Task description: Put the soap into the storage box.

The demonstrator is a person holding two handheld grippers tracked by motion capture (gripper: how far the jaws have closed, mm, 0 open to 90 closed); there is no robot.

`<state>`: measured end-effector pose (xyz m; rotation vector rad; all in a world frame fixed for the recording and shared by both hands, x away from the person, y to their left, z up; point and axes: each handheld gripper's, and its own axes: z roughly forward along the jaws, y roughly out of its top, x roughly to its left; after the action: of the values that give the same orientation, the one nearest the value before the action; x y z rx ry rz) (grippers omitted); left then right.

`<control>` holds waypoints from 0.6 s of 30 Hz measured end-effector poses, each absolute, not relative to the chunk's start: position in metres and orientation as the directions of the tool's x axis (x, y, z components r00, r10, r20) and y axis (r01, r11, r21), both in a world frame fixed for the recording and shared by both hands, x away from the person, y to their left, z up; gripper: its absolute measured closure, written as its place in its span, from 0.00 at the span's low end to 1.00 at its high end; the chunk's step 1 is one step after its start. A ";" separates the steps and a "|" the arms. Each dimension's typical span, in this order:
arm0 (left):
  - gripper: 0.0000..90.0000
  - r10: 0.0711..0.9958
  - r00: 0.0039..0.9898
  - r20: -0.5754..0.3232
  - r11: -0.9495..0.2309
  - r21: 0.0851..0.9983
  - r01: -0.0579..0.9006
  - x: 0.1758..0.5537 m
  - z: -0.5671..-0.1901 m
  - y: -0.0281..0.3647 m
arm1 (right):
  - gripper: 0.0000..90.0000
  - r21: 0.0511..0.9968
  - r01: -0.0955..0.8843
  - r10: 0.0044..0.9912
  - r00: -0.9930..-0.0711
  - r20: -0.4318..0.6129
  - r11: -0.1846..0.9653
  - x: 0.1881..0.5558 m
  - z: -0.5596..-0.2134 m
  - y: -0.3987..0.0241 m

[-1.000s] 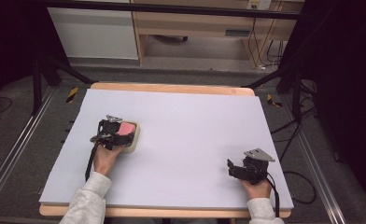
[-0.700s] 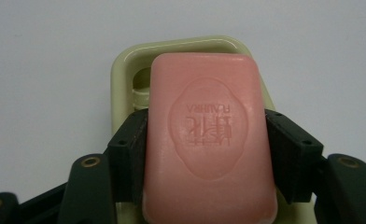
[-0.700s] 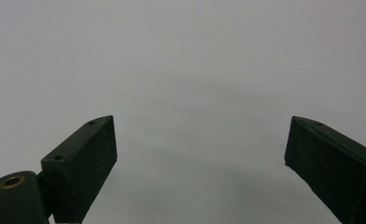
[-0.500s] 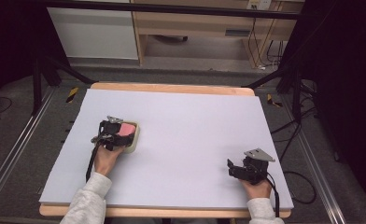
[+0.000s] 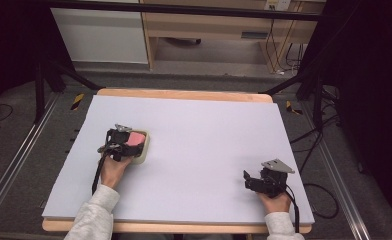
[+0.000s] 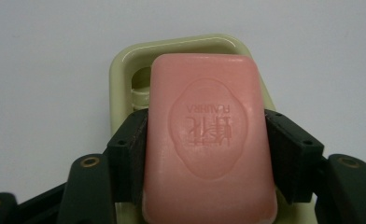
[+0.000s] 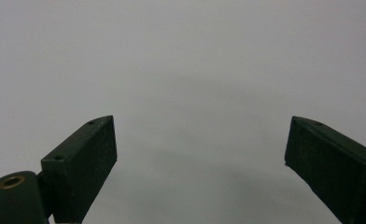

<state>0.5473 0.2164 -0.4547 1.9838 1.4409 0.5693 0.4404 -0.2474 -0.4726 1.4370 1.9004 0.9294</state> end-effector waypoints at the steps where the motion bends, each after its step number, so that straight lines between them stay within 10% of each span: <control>1: 0.41 0.949 0.314 -0.011 -0.218 0.695 0.685 0.547 -0.455 0.216 | 0.11 0.805 0.566 0.966 -0.255 -0.037 0.180 0.440 -0.473 -0.248; 18: 0.30 0.948 0.317 -0.022 -0.202 0.728 0.656 0.541 -0.441 0.217 | 0.10 0.808 0.563 0.967 -0.254 -0.032 0.175 0.440 -0.472 -0.248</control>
<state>0.5412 0.2167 -0.4409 1.9443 1.4142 0.5853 0.4400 -0.2475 -0.4722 1.4377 1.8961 0.9352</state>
